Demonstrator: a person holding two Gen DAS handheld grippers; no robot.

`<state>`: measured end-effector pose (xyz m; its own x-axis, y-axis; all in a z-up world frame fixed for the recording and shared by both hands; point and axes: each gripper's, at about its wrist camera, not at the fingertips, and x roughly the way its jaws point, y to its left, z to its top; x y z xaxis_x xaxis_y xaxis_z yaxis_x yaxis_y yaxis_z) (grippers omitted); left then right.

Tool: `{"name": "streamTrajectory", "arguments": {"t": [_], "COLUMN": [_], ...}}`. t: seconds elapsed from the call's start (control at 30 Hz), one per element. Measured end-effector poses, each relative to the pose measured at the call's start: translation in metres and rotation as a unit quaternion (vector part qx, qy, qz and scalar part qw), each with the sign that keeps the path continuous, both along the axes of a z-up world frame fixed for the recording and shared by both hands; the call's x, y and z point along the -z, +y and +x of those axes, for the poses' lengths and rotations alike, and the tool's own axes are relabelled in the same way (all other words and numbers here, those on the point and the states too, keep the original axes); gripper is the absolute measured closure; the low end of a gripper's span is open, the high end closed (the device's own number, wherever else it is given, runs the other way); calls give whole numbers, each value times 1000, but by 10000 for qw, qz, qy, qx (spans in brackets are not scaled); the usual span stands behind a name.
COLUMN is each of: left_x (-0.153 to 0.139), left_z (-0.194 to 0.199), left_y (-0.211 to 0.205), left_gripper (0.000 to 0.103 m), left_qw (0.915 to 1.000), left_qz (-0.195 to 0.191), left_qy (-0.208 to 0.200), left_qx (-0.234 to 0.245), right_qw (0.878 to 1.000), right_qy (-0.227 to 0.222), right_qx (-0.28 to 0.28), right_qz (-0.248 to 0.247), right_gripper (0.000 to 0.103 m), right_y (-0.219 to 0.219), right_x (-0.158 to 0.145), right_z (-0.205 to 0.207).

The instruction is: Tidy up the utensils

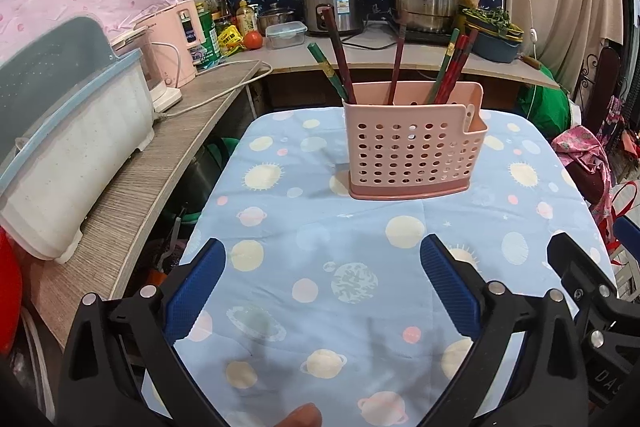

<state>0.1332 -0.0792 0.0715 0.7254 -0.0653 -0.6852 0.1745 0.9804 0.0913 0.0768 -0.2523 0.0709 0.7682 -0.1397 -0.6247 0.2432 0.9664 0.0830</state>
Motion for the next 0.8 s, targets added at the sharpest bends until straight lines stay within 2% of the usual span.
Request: {"name": "streamTrajectory", "arguments": {"t": [0.8], "left_x": [0], "left_z": [5], "left_y": [5], "left_gripper": [9], "left_qw": [10000], "left_qz": [-43], "left_qy": [-47], "left_qx": [-66], "right_qw": [10000], "right_qy": [93], "right_qx": [-1], "right_qz": [4], "right_gripper": [7], "right_y": [4], "right_x": [8], "right_z": [10]}}
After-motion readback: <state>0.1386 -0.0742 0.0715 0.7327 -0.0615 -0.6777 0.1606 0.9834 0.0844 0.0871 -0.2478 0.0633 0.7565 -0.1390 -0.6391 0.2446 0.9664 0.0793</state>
